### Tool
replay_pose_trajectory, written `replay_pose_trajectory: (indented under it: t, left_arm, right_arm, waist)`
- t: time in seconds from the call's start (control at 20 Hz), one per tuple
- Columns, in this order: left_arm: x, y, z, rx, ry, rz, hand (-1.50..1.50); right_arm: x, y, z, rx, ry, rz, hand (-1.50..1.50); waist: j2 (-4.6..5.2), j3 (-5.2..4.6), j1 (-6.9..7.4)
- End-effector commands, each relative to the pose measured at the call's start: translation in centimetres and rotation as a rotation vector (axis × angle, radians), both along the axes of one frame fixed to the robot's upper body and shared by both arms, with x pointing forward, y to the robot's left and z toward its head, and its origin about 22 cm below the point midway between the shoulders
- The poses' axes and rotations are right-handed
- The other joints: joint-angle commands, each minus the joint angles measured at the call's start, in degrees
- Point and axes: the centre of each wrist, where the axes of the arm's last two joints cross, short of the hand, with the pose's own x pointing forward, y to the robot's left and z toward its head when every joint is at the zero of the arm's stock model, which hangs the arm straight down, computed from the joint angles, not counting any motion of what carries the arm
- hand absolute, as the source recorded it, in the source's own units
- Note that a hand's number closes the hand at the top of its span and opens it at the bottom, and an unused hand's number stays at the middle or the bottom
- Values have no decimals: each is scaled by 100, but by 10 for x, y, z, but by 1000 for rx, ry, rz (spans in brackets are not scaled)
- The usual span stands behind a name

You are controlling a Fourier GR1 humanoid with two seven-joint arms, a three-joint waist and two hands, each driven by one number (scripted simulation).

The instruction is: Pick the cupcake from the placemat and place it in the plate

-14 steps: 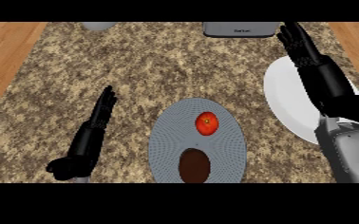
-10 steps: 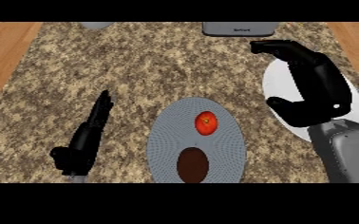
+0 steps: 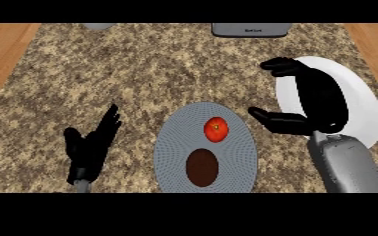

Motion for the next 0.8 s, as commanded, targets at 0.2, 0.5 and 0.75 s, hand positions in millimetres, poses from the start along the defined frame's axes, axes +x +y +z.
replay_pose_trajectory:
  t: [0.2,0.5,0.75]
  left_arm:
    - [8,9,-13,-18,34,5,0]
    - [9,1,-2,-20,43,17,0]
    - [1,8,-8,-31,55,17,0]
  right_arm:
    - [-18,-5,-58,-50,-88,83,-150]
    - [-31,-49,-6,-533,-40,114,-150]
    - [-52,-12,13,-725,-55,89,-150]
  waist:
    - [-29,-8,-29]
    - [-64,-18,-108]
    - [-57,-17,-59]
